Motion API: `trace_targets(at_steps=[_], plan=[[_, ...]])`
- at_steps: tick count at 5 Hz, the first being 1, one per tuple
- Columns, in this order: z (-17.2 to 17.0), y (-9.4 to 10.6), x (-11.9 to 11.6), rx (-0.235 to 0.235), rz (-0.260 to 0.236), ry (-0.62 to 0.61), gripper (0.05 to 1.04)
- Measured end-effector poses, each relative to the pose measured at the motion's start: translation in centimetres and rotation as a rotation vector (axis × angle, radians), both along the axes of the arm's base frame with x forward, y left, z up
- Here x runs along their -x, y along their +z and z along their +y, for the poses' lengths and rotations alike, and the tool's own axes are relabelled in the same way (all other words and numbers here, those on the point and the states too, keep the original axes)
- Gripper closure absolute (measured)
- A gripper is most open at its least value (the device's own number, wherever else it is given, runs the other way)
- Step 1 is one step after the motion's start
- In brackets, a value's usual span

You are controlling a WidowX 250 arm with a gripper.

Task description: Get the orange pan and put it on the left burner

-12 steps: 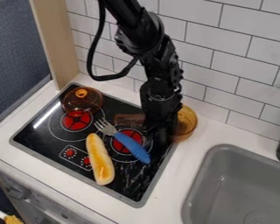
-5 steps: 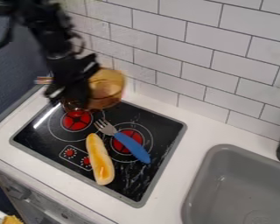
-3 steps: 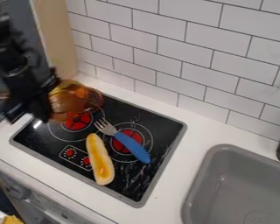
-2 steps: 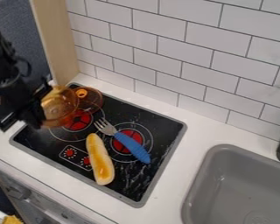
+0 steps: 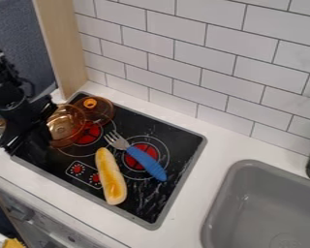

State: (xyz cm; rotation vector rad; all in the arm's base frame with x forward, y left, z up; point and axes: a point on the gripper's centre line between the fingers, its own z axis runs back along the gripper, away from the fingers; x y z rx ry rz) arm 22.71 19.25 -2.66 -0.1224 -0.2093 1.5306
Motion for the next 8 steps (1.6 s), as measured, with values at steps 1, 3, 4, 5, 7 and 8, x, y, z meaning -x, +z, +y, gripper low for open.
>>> trace_targets(at_steps=[1,3,4,5,7,8], plan=[[0.3,-0.4,-0.1,-0.052,-0.010,-0.025,1.009],[-0.4,-1.1,0.2,-0.096,0.045,-0.056,1.009],[-0.6,-1.9,0.1,-0.065,0.092,-0.073,0.982],[-0.5,-2.1,-0.1,-0.040,0.121,-0.055,0.805],[-0.8,-2.1,-0.1,-0.019,0.119,-0.050,0.199],[-1.3,-1.1,0.1,-0.016,0.111,-0.064,0.073]])
